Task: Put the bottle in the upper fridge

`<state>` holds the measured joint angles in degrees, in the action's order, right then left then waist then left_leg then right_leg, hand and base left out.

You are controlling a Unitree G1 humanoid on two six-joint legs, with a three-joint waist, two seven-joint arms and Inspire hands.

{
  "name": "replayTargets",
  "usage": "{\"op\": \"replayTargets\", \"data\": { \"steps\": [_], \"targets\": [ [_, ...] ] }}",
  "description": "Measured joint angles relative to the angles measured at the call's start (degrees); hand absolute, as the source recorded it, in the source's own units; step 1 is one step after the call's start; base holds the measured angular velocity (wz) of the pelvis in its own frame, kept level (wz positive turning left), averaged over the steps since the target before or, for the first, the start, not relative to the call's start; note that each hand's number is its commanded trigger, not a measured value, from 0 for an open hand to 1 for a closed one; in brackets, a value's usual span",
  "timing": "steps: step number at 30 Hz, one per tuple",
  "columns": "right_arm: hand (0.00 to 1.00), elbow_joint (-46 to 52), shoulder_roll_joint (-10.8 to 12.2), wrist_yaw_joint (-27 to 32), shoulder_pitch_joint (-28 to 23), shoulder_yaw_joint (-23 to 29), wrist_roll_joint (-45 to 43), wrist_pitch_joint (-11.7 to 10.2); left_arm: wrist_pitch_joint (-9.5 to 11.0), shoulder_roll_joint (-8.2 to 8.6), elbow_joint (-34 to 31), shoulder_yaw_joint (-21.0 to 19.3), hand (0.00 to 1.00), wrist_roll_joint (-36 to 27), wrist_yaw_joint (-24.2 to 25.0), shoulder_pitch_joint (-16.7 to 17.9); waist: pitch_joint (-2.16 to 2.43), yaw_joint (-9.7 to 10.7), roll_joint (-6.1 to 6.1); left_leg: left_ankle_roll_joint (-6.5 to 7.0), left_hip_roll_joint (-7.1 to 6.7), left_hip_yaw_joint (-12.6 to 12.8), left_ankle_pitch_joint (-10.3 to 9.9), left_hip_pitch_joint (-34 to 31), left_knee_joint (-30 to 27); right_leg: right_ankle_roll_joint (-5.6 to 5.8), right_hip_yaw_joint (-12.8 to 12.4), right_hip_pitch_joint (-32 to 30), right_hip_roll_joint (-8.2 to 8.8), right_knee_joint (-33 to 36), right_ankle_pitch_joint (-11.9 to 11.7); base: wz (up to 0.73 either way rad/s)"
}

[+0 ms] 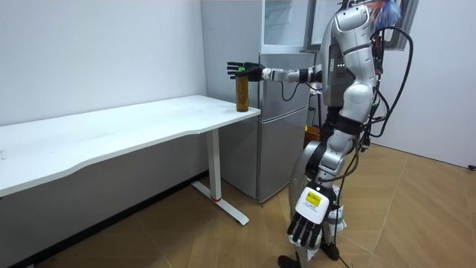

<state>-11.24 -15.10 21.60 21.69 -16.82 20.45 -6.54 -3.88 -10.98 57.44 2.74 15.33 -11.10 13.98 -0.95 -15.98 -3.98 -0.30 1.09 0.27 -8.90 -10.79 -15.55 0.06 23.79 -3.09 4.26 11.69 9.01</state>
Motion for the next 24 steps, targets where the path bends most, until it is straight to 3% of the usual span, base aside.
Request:
{"op": "replayTargets", "data": {
  "steps": [10,15,24],
  "targets": [
    [0.00,-3.1,0.2,-4.3,0.2,0.0,-1.0,0.5,-1.5,0.83,-0.2,0.9,0.00,-0.1,0.1,-0.3,-0.08,0.7,-0.08,0.75,-0.98,-0.5,0.5,-0.6,-0.2,0.51,0.2,-0.2,0.86,0.1,0.2,0.03],
    [0.00,-5.9,1.7,-5.9,0.2,-0.1,-3.2,3.4,-2.1,0.79,-0.2,2.6,0.00,-0.1,0.7,-0.8,0.00,0.4,-0.28,0.82,-1.04,-0.6,0.5,-1.2,-0.1,0.57,0.1,-1.0,0.94,0.2,0.2,0.02],
    [0.00,-7.5,1.7,-5.6,0.2,-1.6,-7.5,3.5,-2.1,0.87,-2.4,3.2,0.00,-0.1,1.8,-0.6,-0.17,0.4,0.07,0.81,-1.04,-0.5,0.5,-0.8,0.3,0.69,0.0,-0.9,1.09,0.9,0.3,0.00]
  ]
}}
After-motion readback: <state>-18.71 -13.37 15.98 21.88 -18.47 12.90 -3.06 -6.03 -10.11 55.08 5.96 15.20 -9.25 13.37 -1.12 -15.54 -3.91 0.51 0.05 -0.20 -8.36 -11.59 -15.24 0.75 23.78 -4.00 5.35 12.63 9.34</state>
